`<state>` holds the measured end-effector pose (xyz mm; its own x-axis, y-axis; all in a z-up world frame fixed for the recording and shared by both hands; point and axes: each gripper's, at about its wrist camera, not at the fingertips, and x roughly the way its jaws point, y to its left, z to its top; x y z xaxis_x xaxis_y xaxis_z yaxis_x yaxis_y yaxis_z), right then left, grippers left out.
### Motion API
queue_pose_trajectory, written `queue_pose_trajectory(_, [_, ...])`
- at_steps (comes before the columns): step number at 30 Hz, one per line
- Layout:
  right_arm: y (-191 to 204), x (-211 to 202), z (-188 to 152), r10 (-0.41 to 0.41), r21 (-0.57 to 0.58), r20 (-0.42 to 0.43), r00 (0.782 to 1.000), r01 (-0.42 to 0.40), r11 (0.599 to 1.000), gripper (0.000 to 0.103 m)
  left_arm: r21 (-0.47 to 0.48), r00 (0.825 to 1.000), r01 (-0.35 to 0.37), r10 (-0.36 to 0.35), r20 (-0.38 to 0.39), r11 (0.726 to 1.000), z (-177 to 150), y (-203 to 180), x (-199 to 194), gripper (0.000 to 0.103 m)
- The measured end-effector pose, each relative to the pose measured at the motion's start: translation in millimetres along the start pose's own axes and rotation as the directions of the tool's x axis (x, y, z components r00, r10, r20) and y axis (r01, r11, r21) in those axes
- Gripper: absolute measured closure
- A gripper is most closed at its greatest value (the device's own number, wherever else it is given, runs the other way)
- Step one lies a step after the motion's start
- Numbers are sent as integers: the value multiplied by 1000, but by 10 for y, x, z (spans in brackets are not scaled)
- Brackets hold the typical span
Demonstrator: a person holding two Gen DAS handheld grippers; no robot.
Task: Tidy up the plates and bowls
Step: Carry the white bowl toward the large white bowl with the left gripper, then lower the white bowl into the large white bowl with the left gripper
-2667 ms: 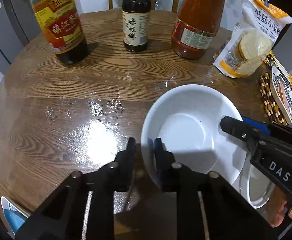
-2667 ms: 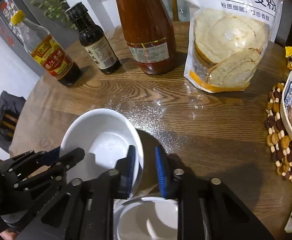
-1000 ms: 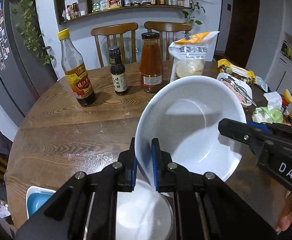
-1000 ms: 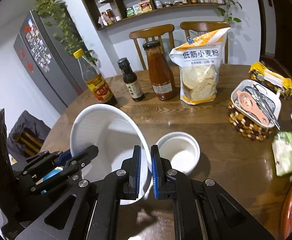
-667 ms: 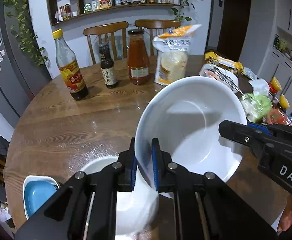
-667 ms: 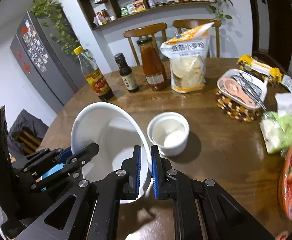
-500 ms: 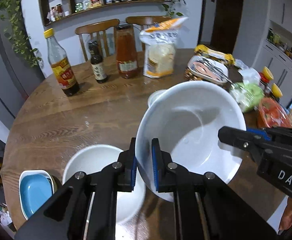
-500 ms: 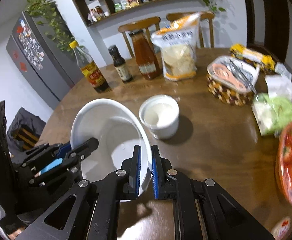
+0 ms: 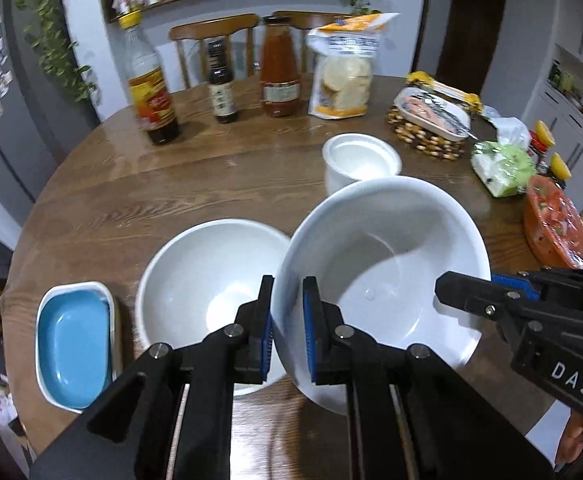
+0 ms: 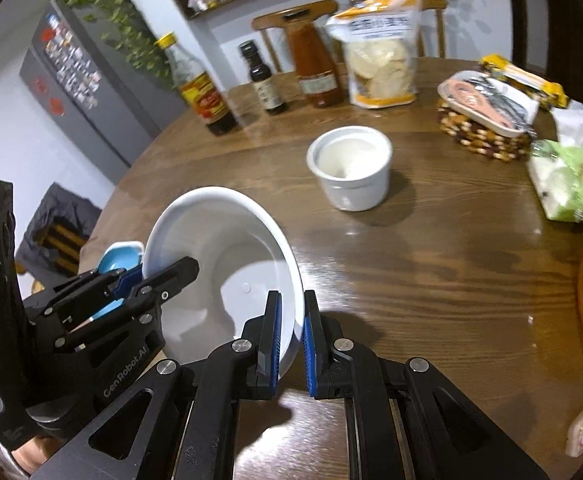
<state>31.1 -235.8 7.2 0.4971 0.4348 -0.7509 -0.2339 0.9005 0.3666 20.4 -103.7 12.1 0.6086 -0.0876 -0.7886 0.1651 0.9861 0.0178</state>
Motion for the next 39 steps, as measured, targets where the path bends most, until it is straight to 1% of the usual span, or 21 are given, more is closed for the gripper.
queue_pose_trajectory(4, [146,112,36,27,-32,-14,1000,-27,999,91,-34,999,-36,36,-1,999,-31,184,-10,90])
queue_pose_trajectory(10, [334,240,90,49,-67,-31,998,-51,996,91,-70,998,-70,70,-5,995,-43,383,-16,90])
queue_pose_trajectory(19, [575,296,335,65,-112,-17,998,-67,991,91,-106,996,-90,89,-7,990,121,686,-30,89])
queue_pose_trajectory(22, [613,365,397,65,-113,-30,997,-68,991,91,-126,996,-86,83,-30,988,151,770,33,88])
queue_pose_trajectory(26, [646,509,389,58,-113,-67,996,-65,991,91,-151,995,-80,69,-76,985,121,859,162,87])
queue_pose_trajectory(31, [648,657,319,45,-106,-113,993,-57,993,91,-145,990,-92,75,-116,985,47,880,296,87])
queue_pose_trajectory(39, [627,823,274,16,-100,-163,987,-33,994,91,-129,985,-85,63,-162,988,-17,900,460,88])
